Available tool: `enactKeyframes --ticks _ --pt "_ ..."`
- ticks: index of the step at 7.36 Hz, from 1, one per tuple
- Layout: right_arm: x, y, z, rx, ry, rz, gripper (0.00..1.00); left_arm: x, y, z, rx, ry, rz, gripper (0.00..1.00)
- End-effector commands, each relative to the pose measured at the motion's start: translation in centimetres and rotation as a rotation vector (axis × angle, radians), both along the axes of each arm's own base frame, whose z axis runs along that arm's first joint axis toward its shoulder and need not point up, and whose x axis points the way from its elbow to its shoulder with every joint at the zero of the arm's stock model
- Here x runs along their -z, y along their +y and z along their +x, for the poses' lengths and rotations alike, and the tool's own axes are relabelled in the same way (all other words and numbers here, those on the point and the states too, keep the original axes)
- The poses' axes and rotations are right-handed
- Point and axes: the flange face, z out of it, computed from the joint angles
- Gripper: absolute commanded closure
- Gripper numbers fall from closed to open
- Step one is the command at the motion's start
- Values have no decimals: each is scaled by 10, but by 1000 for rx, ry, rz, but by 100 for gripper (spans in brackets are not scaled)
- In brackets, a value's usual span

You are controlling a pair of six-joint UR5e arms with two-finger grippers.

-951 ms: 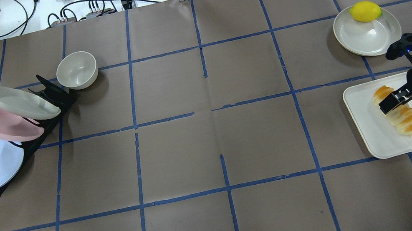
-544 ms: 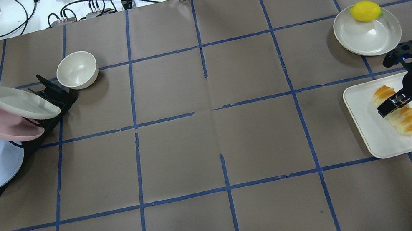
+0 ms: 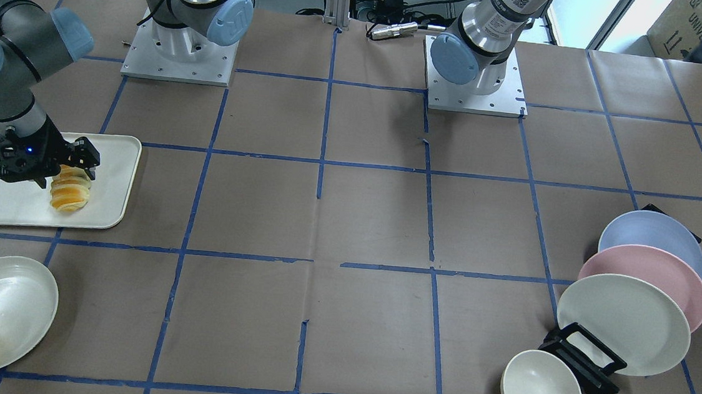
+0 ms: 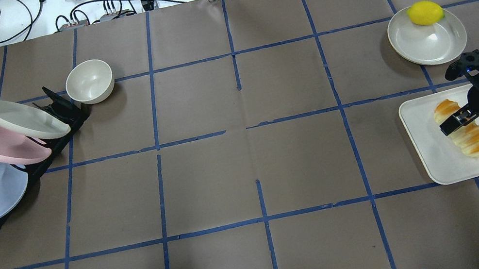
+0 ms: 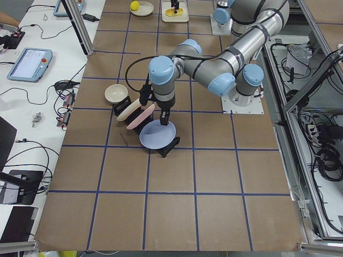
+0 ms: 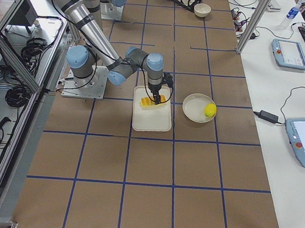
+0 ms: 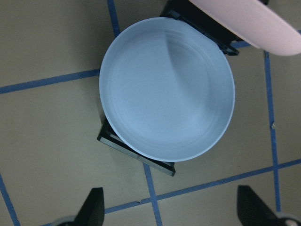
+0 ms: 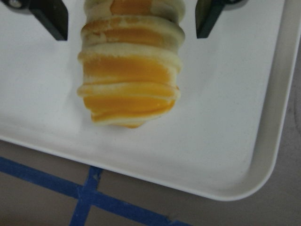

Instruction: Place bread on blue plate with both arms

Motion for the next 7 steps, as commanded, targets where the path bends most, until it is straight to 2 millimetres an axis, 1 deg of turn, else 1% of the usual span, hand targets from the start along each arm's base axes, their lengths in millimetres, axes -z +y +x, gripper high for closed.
enactKeyframes --ticks 1,2,3,4,5,6,7 --pt "5 0 0 0 -5 6 17 51 -18 32 8 12 8 0" --pt "3 0 0 0 -4 2 36 71 -36 37 24 15 11 0" --pt "4 0 0 1 -6 5 65 96 -53 29 50 38 34 0" --pt "4 1 0 7 -7 6 80 111 -64 20 72 48 48 1" --pt "4 1 0 12 -5 9 93 119 -67 17 68 56 55 3" --pt "4 2 0 21 -3 18 94 121 -67 17 69 61 57 12" --pt "0 1 -1 70 3 9 93 124 -66 17 73 65 59 31"
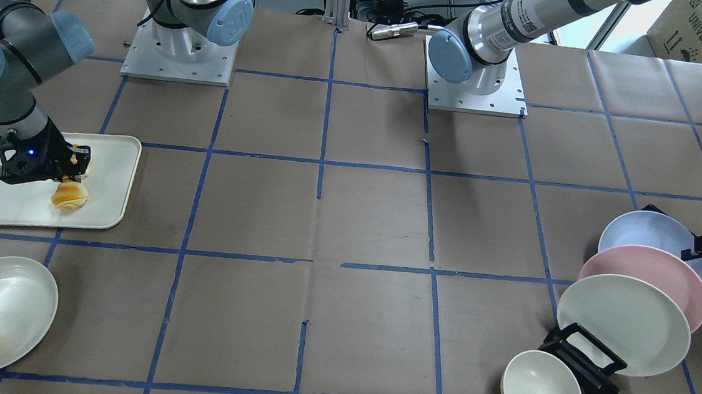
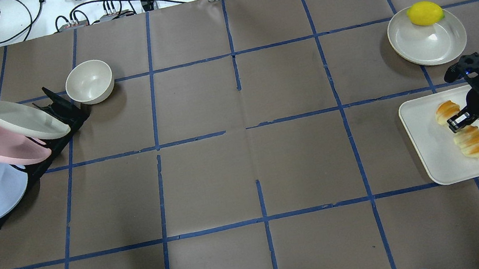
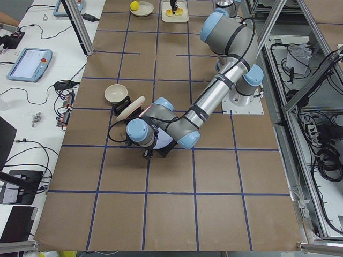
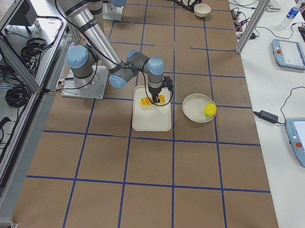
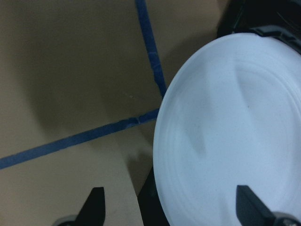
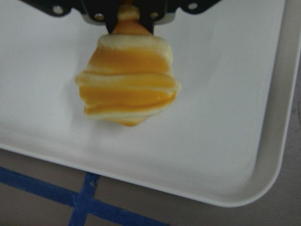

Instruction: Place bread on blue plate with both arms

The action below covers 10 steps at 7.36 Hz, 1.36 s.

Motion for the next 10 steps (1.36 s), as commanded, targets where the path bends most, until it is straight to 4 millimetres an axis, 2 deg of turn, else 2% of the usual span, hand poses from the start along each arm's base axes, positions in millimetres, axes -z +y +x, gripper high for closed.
enactKeyframes --ticks 1,2,3,4,6,7,8,9,10 --pt "-14 -4 -3 47 22 -25 93 7 -1 -1 4 12 9 46" --pt "-38 -6 -6 59 65 -61 92 7 0 -2 8 14 16 63" --pt "-64 -2 -4 70 67 -48 92 9 -1 -2 10 16 18 72" --pt "-105 3 -3 72 60 -26 92 6 -2 -3 13 12 14 79" --pt "-203 28 11 94 72 1 91 -7 -3 -2 13 -10 1 86" --pt "-245 40 20 113 73 -8 91 -27 -6 0 15 -31 -12 86" --pt "-283 49 28 125 78 -23 91 -30 -6 3 14 -17 0 86" --pt "-308 51 34 192 73 -35 87 -44 -5 2 14 -24 -4 88" --pt "-326 46 50 266 73 -68 83 -56 0 0 18 -36 9 89"
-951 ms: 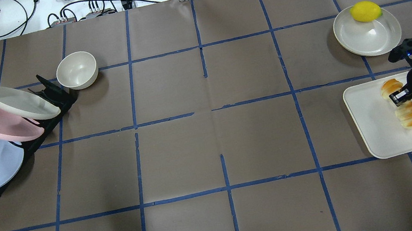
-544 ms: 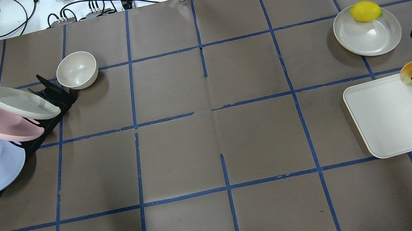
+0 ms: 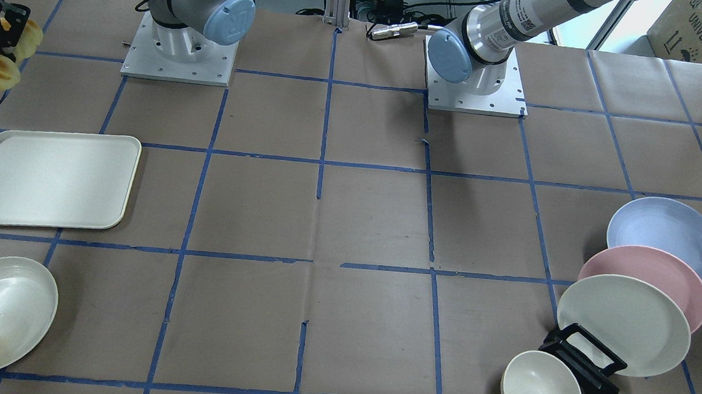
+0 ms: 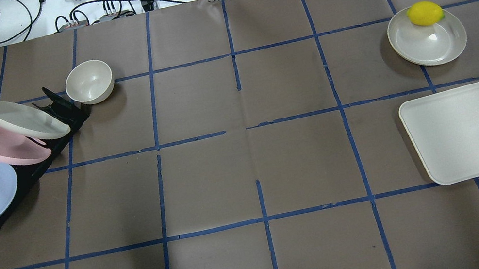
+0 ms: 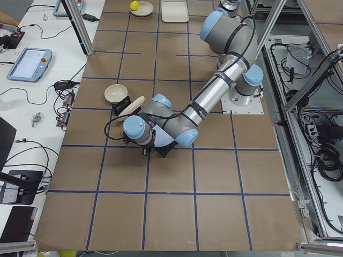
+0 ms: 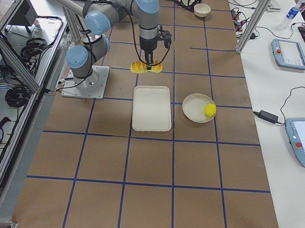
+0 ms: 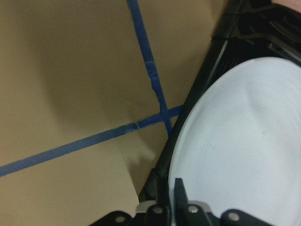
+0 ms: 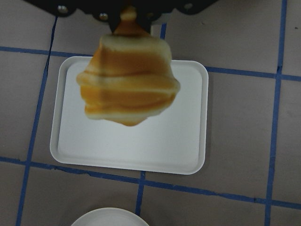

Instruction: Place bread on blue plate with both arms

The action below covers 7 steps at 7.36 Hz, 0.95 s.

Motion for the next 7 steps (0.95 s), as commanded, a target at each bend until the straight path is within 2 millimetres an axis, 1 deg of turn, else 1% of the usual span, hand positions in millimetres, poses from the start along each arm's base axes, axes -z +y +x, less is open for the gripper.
enactKeyframes --ticks 1,2,3,4,5,6,7 --pt "-48 -7 44 110 12 -73 87 -38 10 -8 3 -20 5 90" --pt "-62 -9 71 107 0 -68 92 -69 21 -15 -1 -25 2 90" --pt "-59 -4 93 106 -36 -11 93 -89 37 -25 -7 -20 8 90" --pt "-53 -5 109 92 -46 22 93 -105 44 -37 -5 -9 17 90" --pt "-47 -11 122 108 -51 32 92 -124 51 -49 -1 -4 22 90" --pt "-41 -15 145 98 -54 44 92 -146 62 -65 -14 3 32 90" --pt "-28 -23 177 98 -55 66 92 -171 71 -78 -39 -16 24 90"
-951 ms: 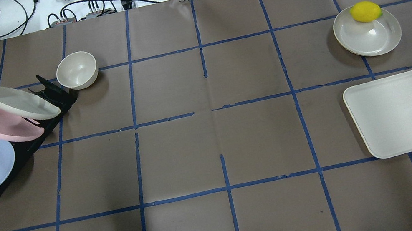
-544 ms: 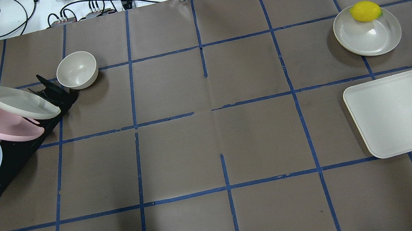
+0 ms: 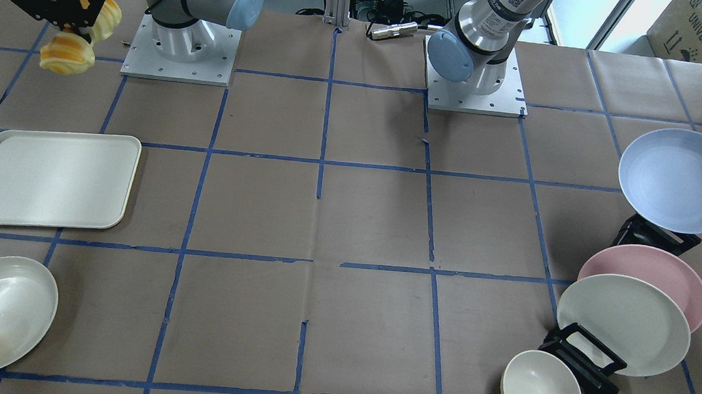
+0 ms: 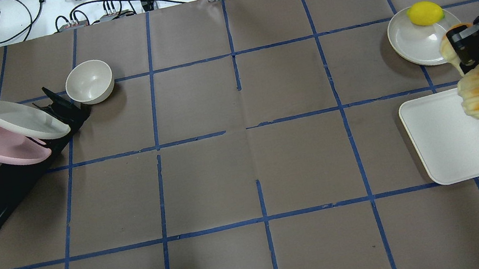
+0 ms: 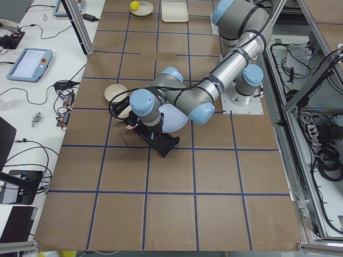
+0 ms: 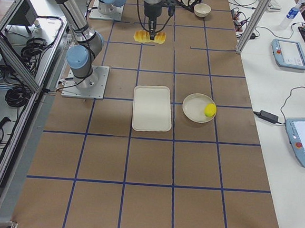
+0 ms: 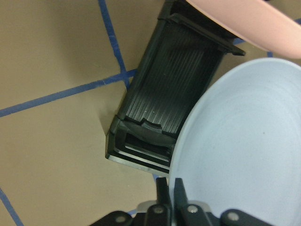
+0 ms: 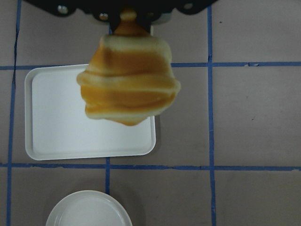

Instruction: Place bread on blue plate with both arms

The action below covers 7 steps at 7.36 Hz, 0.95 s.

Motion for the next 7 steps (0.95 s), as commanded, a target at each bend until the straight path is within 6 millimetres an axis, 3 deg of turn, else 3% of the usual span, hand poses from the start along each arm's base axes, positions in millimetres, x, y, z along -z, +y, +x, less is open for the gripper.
enactKeyframes --ticks 1,2,3,4,5,7 --pt "15 -16 70 7 5 12 92 -40 8 -46 -35 -15 6 90" --pt "10 -28 101 6 9 5 93 -37 -14 -79 -35 -29 12 89" --pt "3 -41 119 -8 10 2 93 -35 -36 -124 -33 -41 24 89" --pt "4 -47 130 -4 12 10 93 -36 -56 -182 -36 -60 34 89" --pt "5 -46 132 -8 14 11 93 -25 -69 -239 -32 -65 63 89" --pt "5 -50 130 -8 40 10 93 1 -68 -339 -76 -44 121 89"
